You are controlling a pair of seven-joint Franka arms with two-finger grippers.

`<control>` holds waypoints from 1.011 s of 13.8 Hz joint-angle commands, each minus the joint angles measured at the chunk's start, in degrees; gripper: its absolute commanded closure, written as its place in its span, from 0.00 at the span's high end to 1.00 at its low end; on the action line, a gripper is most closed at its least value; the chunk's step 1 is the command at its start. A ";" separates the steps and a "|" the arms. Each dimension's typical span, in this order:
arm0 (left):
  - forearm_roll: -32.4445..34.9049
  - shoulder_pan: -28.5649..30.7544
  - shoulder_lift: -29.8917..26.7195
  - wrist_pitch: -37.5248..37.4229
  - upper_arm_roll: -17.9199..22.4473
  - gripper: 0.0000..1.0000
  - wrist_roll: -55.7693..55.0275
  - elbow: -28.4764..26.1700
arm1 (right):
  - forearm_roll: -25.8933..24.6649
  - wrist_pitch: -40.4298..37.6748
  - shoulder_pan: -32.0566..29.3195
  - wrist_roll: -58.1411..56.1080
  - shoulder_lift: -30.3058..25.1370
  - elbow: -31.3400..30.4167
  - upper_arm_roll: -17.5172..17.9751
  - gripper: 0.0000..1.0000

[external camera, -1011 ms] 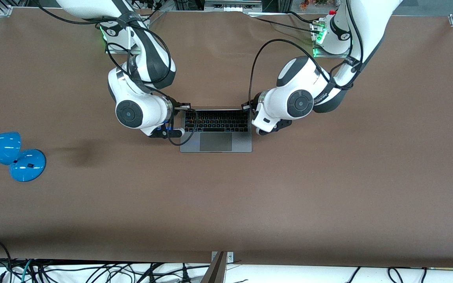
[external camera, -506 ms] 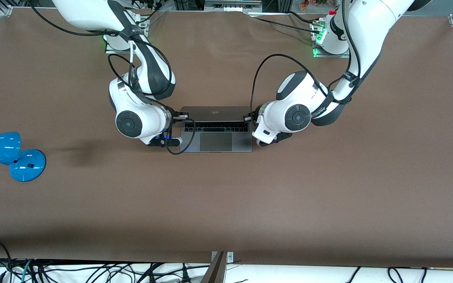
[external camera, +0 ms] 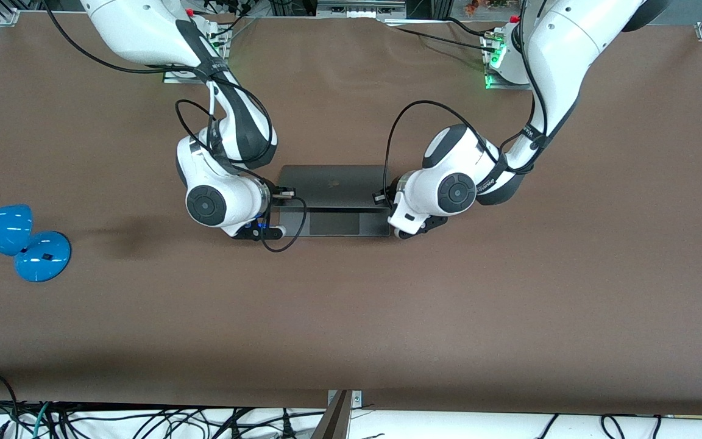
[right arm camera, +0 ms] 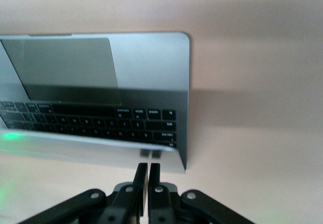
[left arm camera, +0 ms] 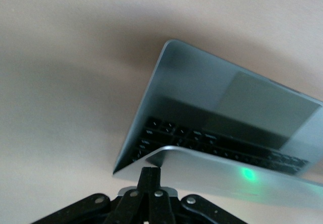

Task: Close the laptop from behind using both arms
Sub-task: 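Push the screen down with both grippers toward the keyboard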

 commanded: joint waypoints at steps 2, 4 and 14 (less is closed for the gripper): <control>1.66 -5.59 2.49 0.15 5.04 0.00 -1.15 4.25 | -0.70 0.40 -0.35 -2.63 3.37 4.17 -0.12 0.08; 1.66 -5.68 3.46 1.19 5.31 0.00 -1.06 5.04 | -0.70 0.92 -0.35 -2.72 4.78 5.49 -0.47 0.08; 2.98 -5.68 5.22 3.13 5.49 0.00 -1.06 5.13 | -0.70 8.83 -0.52 -5.27 9.26 6.02 -0.56 0.08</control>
